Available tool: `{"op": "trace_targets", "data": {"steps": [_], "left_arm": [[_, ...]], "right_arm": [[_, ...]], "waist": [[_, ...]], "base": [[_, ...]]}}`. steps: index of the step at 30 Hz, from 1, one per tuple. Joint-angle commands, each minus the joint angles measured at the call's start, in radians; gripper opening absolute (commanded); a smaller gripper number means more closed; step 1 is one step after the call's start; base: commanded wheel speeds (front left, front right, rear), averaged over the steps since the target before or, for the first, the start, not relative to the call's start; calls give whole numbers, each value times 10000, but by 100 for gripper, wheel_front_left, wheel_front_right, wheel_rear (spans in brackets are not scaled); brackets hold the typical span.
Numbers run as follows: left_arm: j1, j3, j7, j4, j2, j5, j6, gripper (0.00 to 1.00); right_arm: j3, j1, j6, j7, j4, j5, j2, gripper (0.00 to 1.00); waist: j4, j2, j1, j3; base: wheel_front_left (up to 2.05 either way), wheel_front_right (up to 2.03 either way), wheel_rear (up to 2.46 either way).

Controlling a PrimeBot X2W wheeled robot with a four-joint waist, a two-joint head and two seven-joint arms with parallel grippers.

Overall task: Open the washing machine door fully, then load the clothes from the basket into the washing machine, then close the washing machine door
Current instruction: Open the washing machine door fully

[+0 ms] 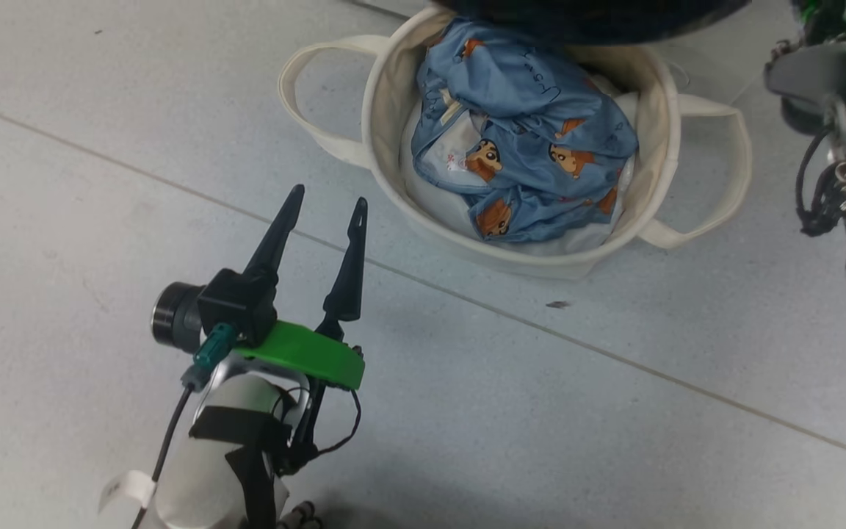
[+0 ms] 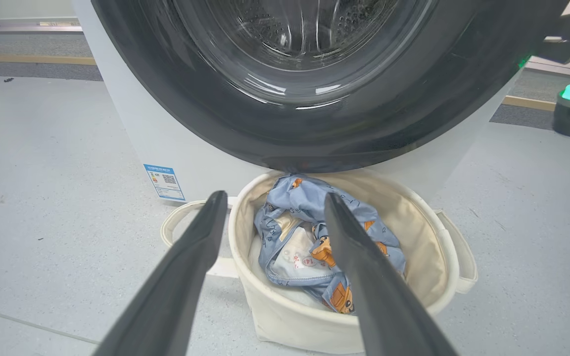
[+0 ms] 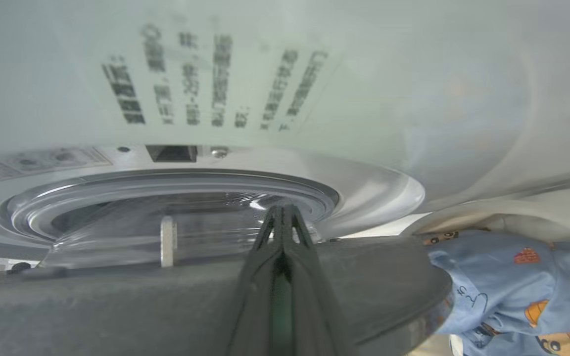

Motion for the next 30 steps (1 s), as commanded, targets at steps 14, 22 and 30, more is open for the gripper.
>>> {"op": "trace_targets", "data": {"steps": [14,22,30], "left_arm": [[557,324,-118,-42,204,154,100,100],[873,445,-118,15,204,208,151,100],[1203,549,-118,145,204,201,151,100]], "right_arm": [[1004,1718,60,1634,-278,719,1342,0],[1508,2795,60,2179,-329,1021,1724,0],[2057,3620,60,2385,-281,1423,1915,0]], "waist": [[-156,0,-1,-1185],[-111,0,-1,-1754],[49,0,-1,-2292]], "base": [[0,0,0],[0,0,0],[0,0,0]]}}
